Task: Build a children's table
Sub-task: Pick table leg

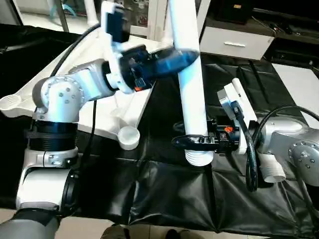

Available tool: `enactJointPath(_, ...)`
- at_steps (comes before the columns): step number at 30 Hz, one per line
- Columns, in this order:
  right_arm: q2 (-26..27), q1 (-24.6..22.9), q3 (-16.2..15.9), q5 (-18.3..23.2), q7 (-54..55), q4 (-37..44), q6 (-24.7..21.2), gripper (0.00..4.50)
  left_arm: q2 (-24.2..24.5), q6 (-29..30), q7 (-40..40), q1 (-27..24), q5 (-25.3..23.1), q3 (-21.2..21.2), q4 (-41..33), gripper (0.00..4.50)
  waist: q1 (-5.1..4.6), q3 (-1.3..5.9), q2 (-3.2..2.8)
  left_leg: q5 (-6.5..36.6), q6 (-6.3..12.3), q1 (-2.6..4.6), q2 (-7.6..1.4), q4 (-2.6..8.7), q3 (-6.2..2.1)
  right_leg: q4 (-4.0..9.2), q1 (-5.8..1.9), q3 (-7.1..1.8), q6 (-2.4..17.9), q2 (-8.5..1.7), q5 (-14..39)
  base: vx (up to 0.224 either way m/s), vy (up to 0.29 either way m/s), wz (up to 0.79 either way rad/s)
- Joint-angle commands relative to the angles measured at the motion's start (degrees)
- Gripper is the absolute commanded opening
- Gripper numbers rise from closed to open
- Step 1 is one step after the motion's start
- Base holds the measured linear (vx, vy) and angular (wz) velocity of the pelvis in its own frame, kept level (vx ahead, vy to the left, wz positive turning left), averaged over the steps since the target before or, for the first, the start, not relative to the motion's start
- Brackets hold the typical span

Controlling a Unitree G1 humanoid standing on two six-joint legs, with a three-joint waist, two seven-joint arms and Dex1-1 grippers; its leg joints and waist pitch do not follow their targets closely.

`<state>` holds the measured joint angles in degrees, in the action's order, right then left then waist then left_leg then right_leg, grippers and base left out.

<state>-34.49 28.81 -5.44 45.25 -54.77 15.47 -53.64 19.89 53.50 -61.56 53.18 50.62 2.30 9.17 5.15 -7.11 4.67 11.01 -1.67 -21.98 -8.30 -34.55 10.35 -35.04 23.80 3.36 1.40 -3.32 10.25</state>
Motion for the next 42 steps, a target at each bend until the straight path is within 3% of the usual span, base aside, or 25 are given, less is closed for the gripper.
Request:
enactJointPath(1, -1.14, -0.63, 0.32, -0.54, -0.71, -0.21, 0.71, 1.99, 0.25, -0.45, -1.21, -0.04, -2.26, -2.83, -1.81, 2.45, -0.04, 4.12, -0.77, 2.45, 2.2, 1.67, -5.16, 3.96, -1.75, 3.18, -3.45, -3.62, 14.99, -6.03, 5.68, 0.0, 0.0, 0.0)
enactJointPath(3, -1.17, -0.71, 0.28, -0.7, -0.87, -0.29, 0.91, 1.98, 0.05, -0.09, -0.31, -0.17, -2.53, -2.8, -1.92, 2.35, -0.02, 4.15, -0.61, 1.87, 2.35, 1.4, -5.08, 3.9, -1.76, 3.03, -3.68, -3.59, 15.55, -6.13, 4.45, 0.0, 0.0, 0.0)
enactJointPath(10, -1.07, -0.52, 0.0, -1.21, -1.39, -0.73, 1.54, 1.98, -1.21, 0.02, 3.26, -0.59, -2.08, -0.87, -0.49, 1.92, -0.03, 4.13, -0.56, 2.38, 2.49, 1.43, -5.1, 3.85, -1.74, 3.19, -3.67, -3.53, 15.83, -6.17, 5.42, 0.0, 0.0, 0.0)
enactJointPath(16, -0.55, -1.36, -0.22, -2.58, -0.66, -0.22, 2.85, 1.98, -2.92, -2.03, 6.12, -1.83, -2.5, 1.12, -0.65, 1.82, 0.16, 4.73, -1.05, 1.42, 2.57, 1.45, -5.26, 3.67, -1.8, 2.9, -3.86, -3.38, 16.64, -6.23, 2.67, 0.0, 0.0, 0.0)
enactJointPath(17, -0.2, -1.42, -0.37, -3.32, -0.14, -0.36, 3.55, 2.54, -3.23, -2.43, 7.08, -2.11, -2.68, 1.48, -0.85, 1.82, 0.23, 4.85, -1.12, 1.2, 2.66, 1.39, -5.27, 3.67, -1.86, 2.75, -3.94, -3.34, 16.99, -6.23, 1.68, 0.0, 0.0, 0.0)
enactJointPath(20, 1.83, -0.1, -0.16, -5.04, 2.93, -2.53, 4.56, 2.74, -3.38, -3.55, 9.58, -1.73, -4.19, 1.82, -0.58, 1.82, 0.24, 5.04, -1.19, 2.05, 2.23, 1.4, -5.27, 3.61, -1.87, 2.83, -3.96, -3.26, 17.29, -6.29, 2.3, 0.0, 0.0, 0.0)
enactJointPath(21, 3.19, 1.17, -0.48, -7.5, 5.98, -3.97, 5.93, 2.74, -2.79, -4.41, 11.58, -1.29, -6.52, 1.13, -0.51, 1.82, 0.17, 5.1, -0.67, 2.42, 1.58, 1.36, -5.21, 3.68, -1.83, 3.02, -4.15, -3.23, 16.65, -6.32, 3.9, 0.0, 0.0, 0.0)
enactJointPath(23, 3.63, 1.61, -0.74, -8.72, 7.32, -4.37, 6.58, 3.1, -2.44, -4.62, 12.28, -1.19, -7.53, 0.69, -0.52, 1.82, 0.05, 4.97, -1.01, 2.59, 1.08, 1.47, -5.1, 3.69, -1.74, 3.12, -3.87, -3.28, 15.78, -6.18, 5.19, 0.0, 0.0, 0.0)
enactJointPath(24, 5.86, 2.91, 0.1, -10.07, 11.88, -6.12, 6.56, 3.13, -2.02, -5.47, 13.56, -0.94, -9.88, -0.44, -0.2, 1.82, 0.08, 5.05, -0.77, 2.76, 1.12, 1.52, -5.09, 3.67, -1.68, 3.19, -4.0, -3.32, 15.55, -6.22, 5.57, 0.0, 0.0, 0.0)
enactJointPath(27, 9.69, 4.42, 1.33, -11.42, 18.43, -8.1, 6.04, 3.13, -2.47, -7.39, 17.26, -1.02, -13.84, -1.86, 0.11, 1.82, -0.05, 5.05, -1.03, 2.45, 0.39, 1.69, -5.14, 3.76, -1.66, 3.18, -3.57, -3.28, 14.54, -6.11, 6.72, 0.0, 0.0, 0.0)
enactJointPath(29, 10.02, 4.03, 0.13, -13.01, 19.02, -7.13, 6.3, 3.13, -2.34, -8.09, 18.31, -1.74, -15.48, -3.26, -0.73, 1.82, 0.28, 5.16, -1.24, 2.16, -0.06, 1.82, -5.26, 3.78, -1.59, 2.97, -3.6, -3.23, 14.21, -6.01, 4.98, 0.0, 0.0, 0.0)
enactJointPath(30, 10.18, 3.84, -0.84, -14.23, 19.64, -6.5, 6.14, 3.13, -2.06, -8.4, 18.41, -2.28, -16.18, -4.23, -1.55, 1.82, 0.21, 5.1, -0.85, 1.81, 0.01, 1.74, -5.27, 3.84, -1.54, 2.88, -3.62, -3.23, 14.15, -5.92, 4.29, 0.0, 0.0, 0.0)
enactJointPath(33, 10.43, 3.78, -1.51, -15.01, 20.09, -6.27, 5.83, 3.13, -2.2, -8.31, 18.45, -2.5, -16.12, -4.48, -2.16, 1.82, 0.33, 5.22, -1.21, 0.82, -0.06, 1.47, -5.16, 3.83, -1.67, 2.45, -3.9, -3.15, 14.13, -6.02, 2.29, 0.0, 0.0, 0.0)
enactJointPath(38, 10.98, 4.25, -2.17, -15.86, 22.33, -6.82, 4.57, 3.13, -2.71, -9.0, 17.68, -1.92, -17.47, -5.23, -2.21, 1.82, 0.34, 5.27, -1.1, 1.52, -0.13, 1.38, -5.06, 3.78, -1.63, 2.62, -4.02, -3.19, 14.29, -6.06, 2.7, 0.0, 0.0, 0.0)
enactJointPath(42, 11.22, 4.13, -2.08, -16.56, 22.88, -7.61, 3.67, 3.13, -2.49, -9.9, 16.93, -1.89, -18.08, -6.01, -1.73, 1.82, 0.35, 5.74, -1.32, 1.69, -0.6, 1.39, -5.06, 3.67, -1.67, 2.46, -4.22, -3.15, 14.31, -6.03, 2.07, 0.0, 0.0, 0.0)
